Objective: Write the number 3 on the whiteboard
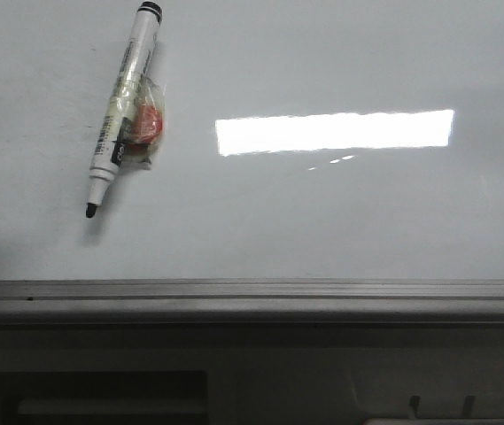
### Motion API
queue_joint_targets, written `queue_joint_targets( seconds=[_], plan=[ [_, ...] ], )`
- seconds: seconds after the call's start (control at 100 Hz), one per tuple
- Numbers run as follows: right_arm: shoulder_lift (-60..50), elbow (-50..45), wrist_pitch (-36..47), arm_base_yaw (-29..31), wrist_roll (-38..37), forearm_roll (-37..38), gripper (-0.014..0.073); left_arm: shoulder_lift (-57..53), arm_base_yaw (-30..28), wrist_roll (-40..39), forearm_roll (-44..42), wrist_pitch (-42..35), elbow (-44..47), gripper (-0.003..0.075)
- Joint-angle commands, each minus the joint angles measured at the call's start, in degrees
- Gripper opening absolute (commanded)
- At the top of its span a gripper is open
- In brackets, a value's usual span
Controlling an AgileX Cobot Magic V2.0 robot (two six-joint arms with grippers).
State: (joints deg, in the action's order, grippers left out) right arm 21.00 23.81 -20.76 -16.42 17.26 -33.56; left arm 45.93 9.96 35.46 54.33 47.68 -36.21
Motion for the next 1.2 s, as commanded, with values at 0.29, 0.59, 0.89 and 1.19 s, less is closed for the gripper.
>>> queue_joint_targets(
  seconds=[0.29,0.59,0.89,1.19],
  plan=[
    [1.92,2.13,2.0,0.31,0.71,-0.22,0.0403,9.17,1.85,5.14,5.9,-4.02,-2.39,0.041],
    [1.92,2.13,1.86,0.31,0.71,-0.22,0.0403,10.48,19.22,1.57,-0.35,-23.06,-2.91,0.041],
    [1.92,2.13,0.76,0.31,0.71,-0.22,0.0403,18.64,24.06,-2.72,-4.58,-29.18,-3.01,0.0409],
    [1.92,2.13,-0.85,0.31,0.71,-0.22,0.0403,23.23,24.06,-2.72,-4.58,-29.85,-3.25,0.0188]
  ],
)
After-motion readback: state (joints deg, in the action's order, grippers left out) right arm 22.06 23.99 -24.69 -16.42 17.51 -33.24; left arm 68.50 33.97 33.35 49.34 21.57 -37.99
